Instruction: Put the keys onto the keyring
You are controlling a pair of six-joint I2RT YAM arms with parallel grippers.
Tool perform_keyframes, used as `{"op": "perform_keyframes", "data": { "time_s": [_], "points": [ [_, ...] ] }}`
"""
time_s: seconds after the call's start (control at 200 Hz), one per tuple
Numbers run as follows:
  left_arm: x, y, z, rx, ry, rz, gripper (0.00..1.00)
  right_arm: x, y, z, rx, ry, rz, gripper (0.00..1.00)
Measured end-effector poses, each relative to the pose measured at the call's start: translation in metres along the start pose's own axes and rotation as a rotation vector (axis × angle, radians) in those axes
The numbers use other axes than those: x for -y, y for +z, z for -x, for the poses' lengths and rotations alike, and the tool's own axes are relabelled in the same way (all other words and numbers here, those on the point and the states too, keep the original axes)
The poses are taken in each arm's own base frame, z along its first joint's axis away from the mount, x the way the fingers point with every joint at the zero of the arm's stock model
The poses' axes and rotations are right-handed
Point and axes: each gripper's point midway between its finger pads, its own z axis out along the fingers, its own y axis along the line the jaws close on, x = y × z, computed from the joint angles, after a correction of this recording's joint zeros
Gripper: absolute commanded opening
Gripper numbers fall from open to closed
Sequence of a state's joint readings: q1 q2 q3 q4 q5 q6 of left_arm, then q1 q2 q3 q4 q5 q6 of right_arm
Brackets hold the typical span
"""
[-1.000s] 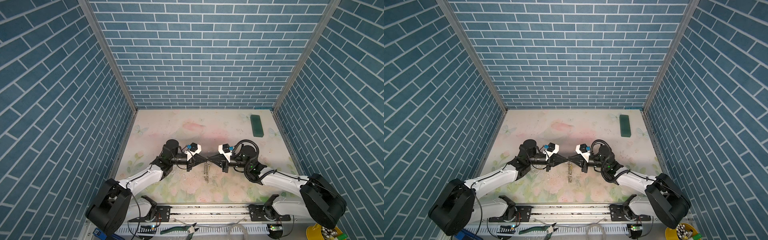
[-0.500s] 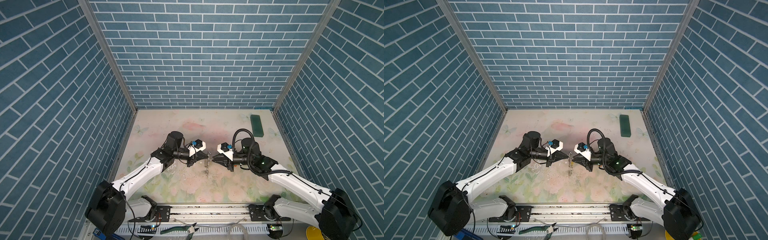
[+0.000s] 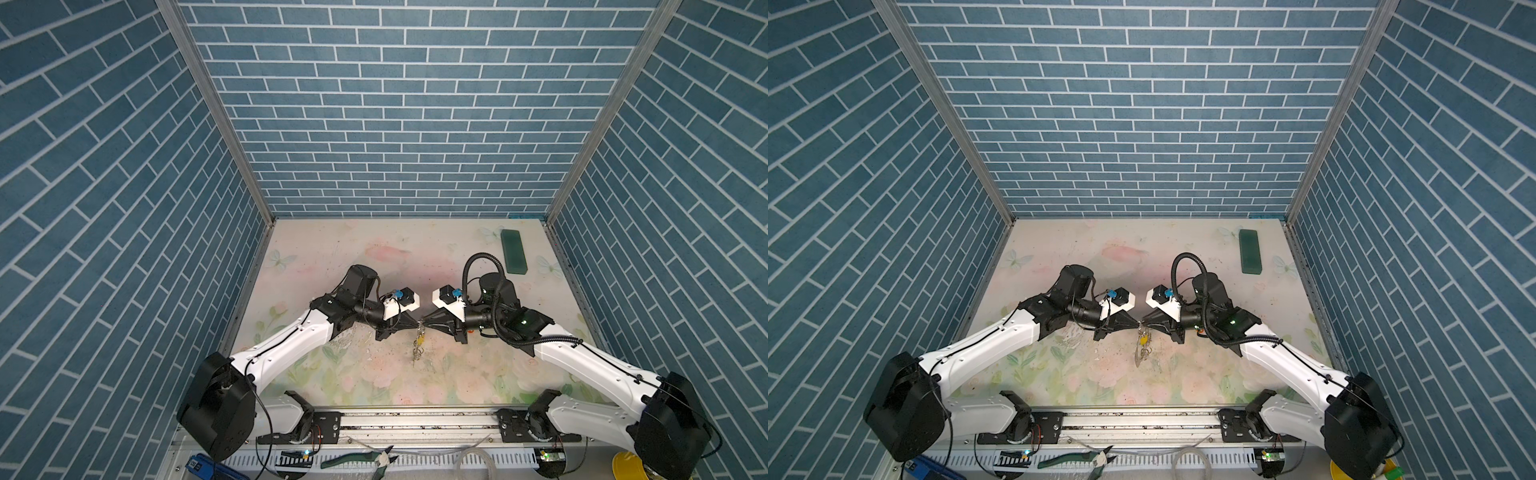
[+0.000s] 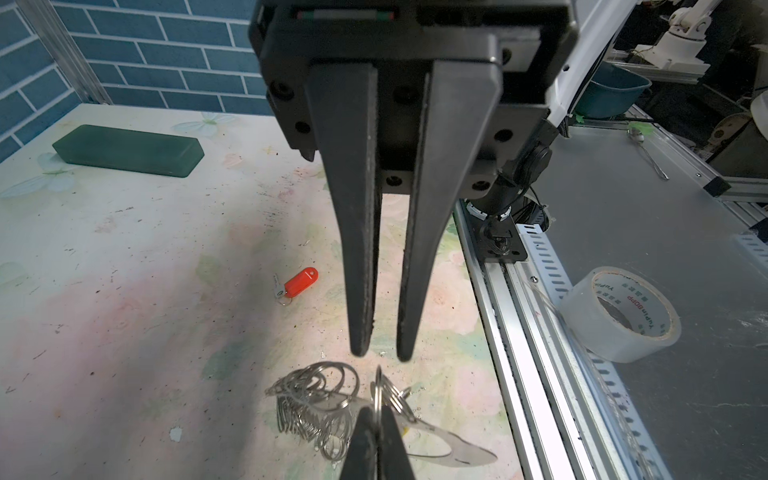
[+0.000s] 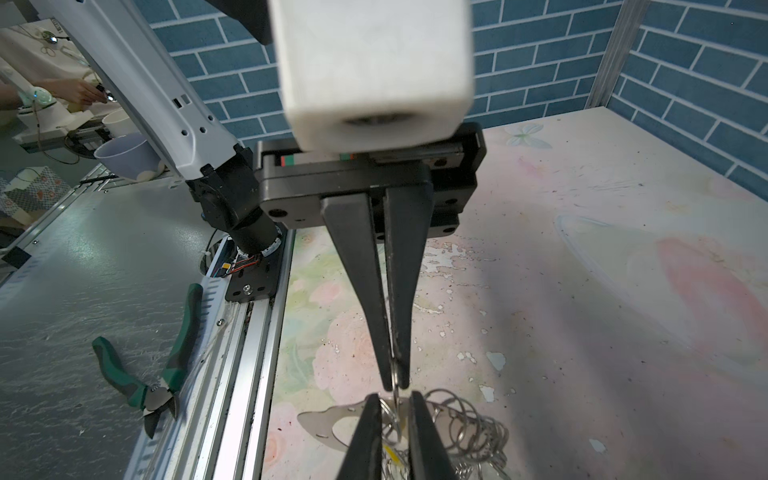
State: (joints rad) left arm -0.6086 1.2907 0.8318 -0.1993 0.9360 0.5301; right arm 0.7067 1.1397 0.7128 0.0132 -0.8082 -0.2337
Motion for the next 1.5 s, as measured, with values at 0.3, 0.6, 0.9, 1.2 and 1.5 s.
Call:
{"op": "perform_keyframes", "data": {
  "time_s": [0.3,0.6,0.9,1.2,1.5],
  "points": [
    [0.002,0.001,0.000,-0.003,0.001,-0.006,0.00,-0.001,0.003,-0.003,-0.008,0.009,0.012,0.11],
    [0.002,0.001,0.000,-0.003,0.001,-0.008,0.00,-0.002,0.008,-0.009,-0.025,0.024,0.028,0.07],
    [0.002,0.001,-0.001,-0.005,0.000,-0.003,0.05,-0.002,0.009,-0.011,-0.030,0.021,0.026,0.00],
    [0.000,-0.008,-0.005,0.092,0.061,0.127,0.21,0.012,0.002,-0.006,0.062,0.032,-0.056,0.00],
    [-0.011,-0.012,0.002,0.209,0.054,0.170,0.21,0.009,-0.002,0.003,0.187,0.032,-0.023,0.00]
  ]
}}
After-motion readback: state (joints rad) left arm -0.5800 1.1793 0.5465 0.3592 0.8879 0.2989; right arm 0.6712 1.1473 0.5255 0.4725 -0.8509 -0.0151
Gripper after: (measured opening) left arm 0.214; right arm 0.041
